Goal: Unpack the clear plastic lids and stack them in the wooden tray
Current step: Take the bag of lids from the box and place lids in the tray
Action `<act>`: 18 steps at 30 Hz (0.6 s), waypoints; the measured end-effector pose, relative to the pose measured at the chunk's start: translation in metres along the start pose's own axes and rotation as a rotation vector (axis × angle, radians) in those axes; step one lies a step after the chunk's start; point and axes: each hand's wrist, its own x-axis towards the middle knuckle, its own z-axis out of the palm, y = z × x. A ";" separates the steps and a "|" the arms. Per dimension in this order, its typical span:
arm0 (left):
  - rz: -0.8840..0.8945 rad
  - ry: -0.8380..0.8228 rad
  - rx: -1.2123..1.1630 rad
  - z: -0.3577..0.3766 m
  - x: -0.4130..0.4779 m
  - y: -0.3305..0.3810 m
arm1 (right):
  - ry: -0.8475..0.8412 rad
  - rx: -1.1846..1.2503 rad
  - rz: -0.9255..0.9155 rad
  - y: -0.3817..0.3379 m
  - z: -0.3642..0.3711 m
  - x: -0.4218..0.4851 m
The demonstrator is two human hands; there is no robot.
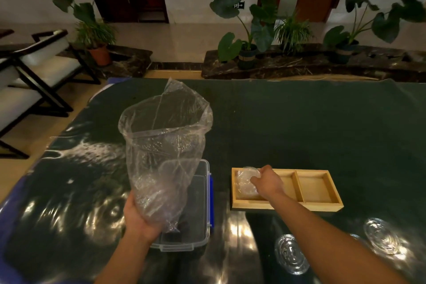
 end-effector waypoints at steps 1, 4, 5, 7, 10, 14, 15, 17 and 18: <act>0.002 0.007 0.001 -0.001 -0.001 0.000 | 0.001 -0.039 -0.017 0.000 0.002 -0.001; 0.016 0.025 0.013 0.001 -0.003 -0.001 | 0.021 -0.128 -0.051 -0.001 0.007 -0.003; 0.018 0.027 0.015 0.002 -0.004 -0.001 | 0.027 -0.158 -0.061 -0.001 0.008 -0.002; 0.018 0.023 0.016 0.004 -0.005 0.000 | 0.046 -0.222 -0.086 -0.002 0.007 -0.001; 0.013 0.031 0.010 0.005 -0.008 0.001 | 0.102 -0.431 -0.147 -0.004 0.006 -0.002; 0.018 0.052 0.021 0.007 -0.009 -0.001 | 0.099 -0.556 -0.196 -0.001 0.009 0.003; 0.019 0.057 0.026 0.007 -0.009 -0.002 | 0.071 -0.591 -0.221 0.001 0.011 0.004; 0.020 0.060 0.036 0.008 -0.010 -0.003 | 0.022 -0.688 -0.265 0.004 0.016 0.005; 0.020 0.061 0.042 0.008 -0.010 -0.003 | 0.015 -0.703 -0.270 0.005 0.018 0.005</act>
